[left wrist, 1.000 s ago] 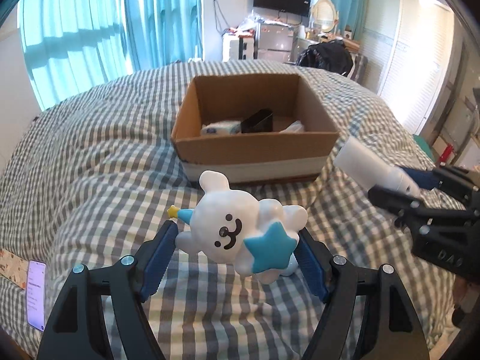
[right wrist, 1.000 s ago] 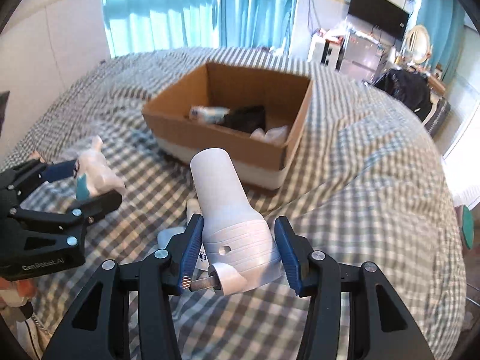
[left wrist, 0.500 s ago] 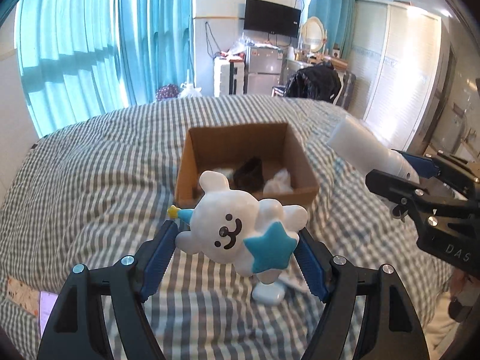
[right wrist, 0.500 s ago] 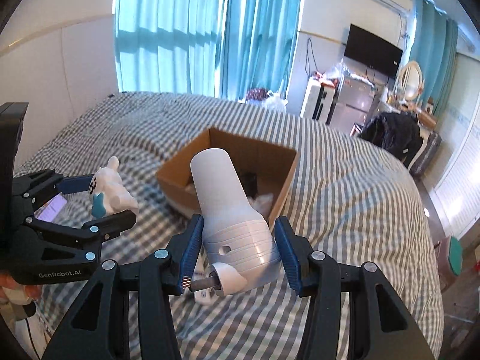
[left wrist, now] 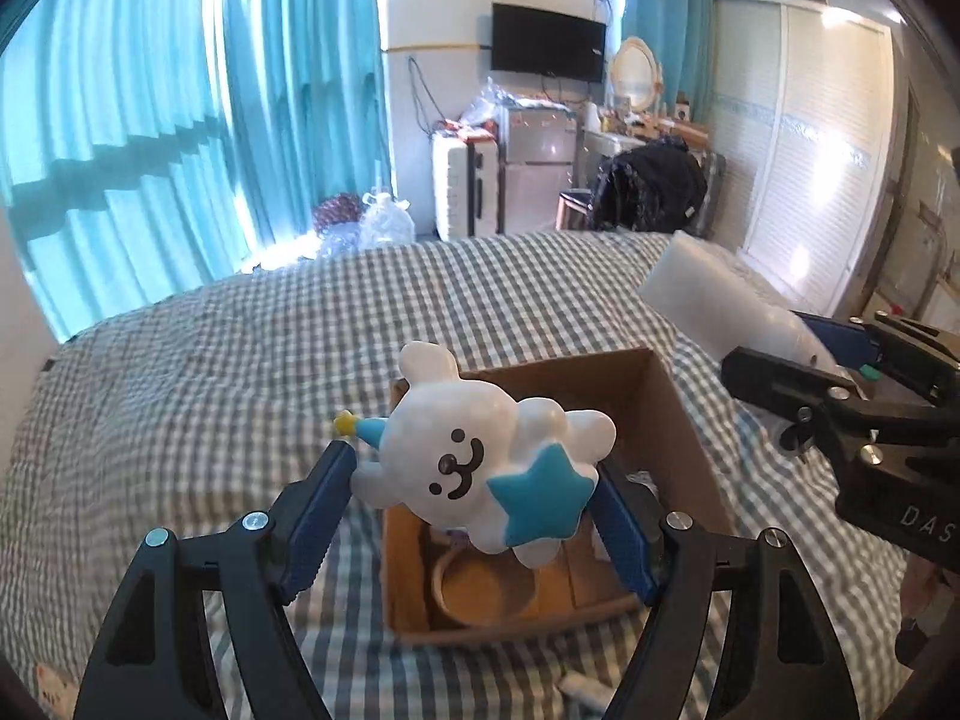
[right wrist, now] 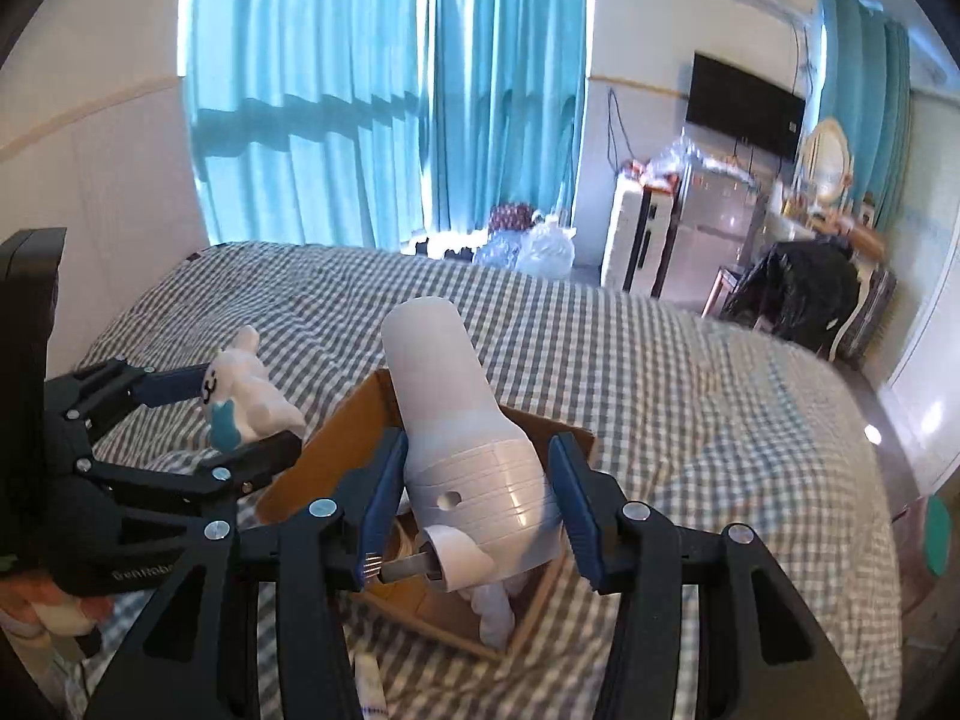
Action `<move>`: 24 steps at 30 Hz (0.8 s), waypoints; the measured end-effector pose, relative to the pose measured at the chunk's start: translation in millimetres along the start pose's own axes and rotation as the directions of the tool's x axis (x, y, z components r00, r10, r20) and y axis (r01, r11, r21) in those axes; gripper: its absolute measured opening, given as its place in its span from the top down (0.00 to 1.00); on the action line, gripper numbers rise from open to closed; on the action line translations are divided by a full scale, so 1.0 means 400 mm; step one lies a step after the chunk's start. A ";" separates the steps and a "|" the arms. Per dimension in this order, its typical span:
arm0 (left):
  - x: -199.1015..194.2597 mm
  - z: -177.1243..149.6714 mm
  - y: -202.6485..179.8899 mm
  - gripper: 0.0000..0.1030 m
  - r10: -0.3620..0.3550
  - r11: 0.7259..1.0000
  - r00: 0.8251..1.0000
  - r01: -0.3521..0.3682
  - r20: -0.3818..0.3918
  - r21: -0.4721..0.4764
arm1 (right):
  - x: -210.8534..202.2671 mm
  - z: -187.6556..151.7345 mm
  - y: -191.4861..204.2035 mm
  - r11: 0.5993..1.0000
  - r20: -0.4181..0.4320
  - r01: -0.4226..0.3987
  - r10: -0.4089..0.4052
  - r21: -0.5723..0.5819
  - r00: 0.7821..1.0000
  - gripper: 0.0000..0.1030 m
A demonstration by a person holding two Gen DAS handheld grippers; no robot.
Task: Organize objects
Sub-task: 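Lower the plush bear into the box with the left tool while the right tool drops the hair dryer in, then withdraw both open tools from the box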
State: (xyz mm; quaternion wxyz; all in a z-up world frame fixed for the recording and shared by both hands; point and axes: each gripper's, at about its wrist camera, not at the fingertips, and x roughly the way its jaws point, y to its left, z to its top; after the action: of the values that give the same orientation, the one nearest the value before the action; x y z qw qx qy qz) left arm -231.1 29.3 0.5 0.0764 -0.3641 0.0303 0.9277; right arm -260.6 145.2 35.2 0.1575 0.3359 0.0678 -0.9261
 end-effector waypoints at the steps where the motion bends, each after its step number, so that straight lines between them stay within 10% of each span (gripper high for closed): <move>1: 0.025 0.000 -0.002 0.24 -0.008 1.000 1.000 0.008 -0.007 0.006 | 0.029 -0.002 -0.006 1.000 -0.012 -0.002 0.003 0.004 1.000 0.53; 12: 0.298 -0.026 -0.013 0.24 -0.071 0.997 0.986 0.076 -0.151 0.033 | 0.281 -0.060 -0.072 0.999 -0.122 0.004 0.001 0.040 0.993 0.53; 21: 0.313 -0.059 -0.032 0.21 -0.093 0.995 0.981 0.096 -0.168 0.011 | 0.291 -0.102 -0.098 0.989 -0.118 -0.081 0.096 0.124 0.988 0.51; 24: 0.264 -0.076 -0.033 0.11 -0.075 0.997 0.985 0.076 -0.155 0.002 | 0.231 -0.093 -0.108 0.985 -0.079 -0.081 0.093 0.151 0.993 0.36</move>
State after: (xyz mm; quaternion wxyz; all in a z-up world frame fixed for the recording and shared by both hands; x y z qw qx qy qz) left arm -284.8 51.7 -93.6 0.1103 -0.4356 0.0261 0.8930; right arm -319.6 171.6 -51.8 0.1696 0.3886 -0.0089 -0.9056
